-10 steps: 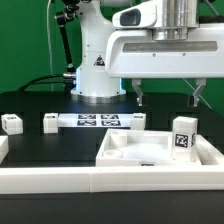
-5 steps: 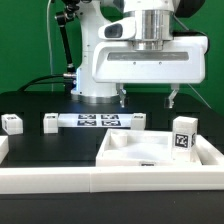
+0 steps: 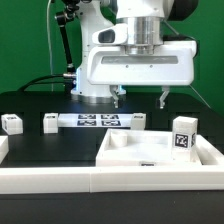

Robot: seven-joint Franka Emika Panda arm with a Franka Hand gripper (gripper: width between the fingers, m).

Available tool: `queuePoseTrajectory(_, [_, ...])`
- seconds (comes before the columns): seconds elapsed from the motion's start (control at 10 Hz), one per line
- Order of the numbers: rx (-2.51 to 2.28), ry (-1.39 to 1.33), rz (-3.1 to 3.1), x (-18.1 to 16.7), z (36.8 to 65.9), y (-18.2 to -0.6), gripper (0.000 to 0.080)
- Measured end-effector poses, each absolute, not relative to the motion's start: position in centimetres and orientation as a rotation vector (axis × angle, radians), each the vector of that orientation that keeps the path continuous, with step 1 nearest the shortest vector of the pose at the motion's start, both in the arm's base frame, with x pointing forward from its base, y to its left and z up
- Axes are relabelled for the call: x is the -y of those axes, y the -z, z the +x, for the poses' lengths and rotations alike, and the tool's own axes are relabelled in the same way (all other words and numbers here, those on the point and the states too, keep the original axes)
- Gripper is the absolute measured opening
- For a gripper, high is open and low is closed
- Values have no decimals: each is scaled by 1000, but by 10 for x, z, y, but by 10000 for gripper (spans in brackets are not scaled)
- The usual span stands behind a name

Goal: Assemble square table

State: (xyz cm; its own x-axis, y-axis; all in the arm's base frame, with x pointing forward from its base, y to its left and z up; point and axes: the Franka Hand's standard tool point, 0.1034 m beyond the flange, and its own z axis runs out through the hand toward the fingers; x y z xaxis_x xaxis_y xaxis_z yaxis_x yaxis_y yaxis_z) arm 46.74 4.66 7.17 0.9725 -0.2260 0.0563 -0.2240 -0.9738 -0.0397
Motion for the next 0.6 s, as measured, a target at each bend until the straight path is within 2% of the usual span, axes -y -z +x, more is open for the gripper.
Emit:
queuePoseTrajectory(0.2, [-459, 59, -3063, -42, 444, -61, 649])
queuePoseTrajectory(0.6, [-460, 20, -3069, -41, 422, -55, 649])
